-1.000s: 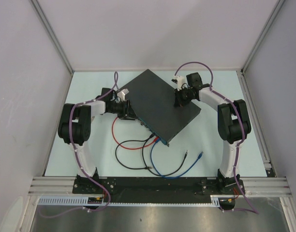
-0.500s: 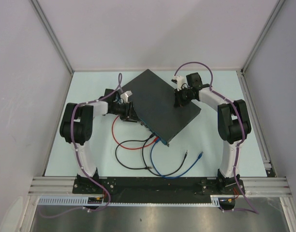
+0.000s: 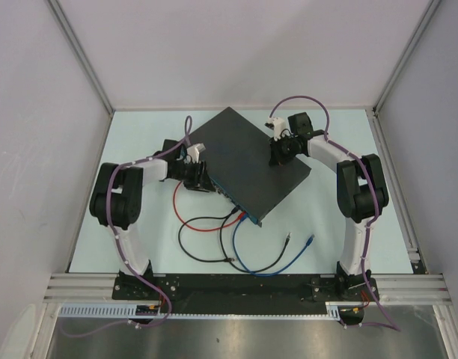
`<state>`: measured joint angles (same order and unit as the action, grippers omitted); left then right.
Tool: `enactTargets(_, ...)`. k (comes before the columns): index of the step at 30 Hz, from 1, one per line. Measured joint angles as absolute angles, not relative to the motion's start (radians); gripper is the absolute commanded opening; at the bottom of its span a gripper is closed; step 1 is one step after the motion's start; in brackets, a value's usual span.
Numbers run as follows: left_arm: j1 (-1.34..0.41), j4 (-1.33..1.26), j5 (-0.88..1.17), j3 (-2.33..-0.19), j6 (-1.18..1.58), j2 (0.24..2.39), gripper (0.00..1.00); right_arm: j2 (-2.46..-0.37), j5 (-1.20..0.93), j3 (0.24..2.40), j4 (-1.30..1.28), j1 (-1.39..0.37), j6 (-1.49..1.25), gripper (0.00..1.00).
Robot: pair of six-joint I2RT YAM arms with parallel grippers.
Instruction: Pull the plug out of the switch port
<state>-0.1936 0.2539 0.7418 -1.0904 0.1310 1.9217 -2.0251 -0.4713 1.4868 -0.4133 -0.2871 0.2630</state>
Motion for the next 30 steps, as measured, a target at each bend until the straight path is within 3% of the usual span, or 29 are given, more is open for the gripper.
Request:
enactTargets(11, -0.189, 0.252, 0.652, -0.966, 0.065, 1.784, 0.54, -2.025, -0.471, 1.486, -0.413, -0.287, 0.263, 0.09)
enactTargets(30, -0.186, 0.188, 0.899, -1.065, 0.161, 1.946, 0.51, -2.02, -0.45, 1.485, -0.413, -0.295, 0.265, 0.09)
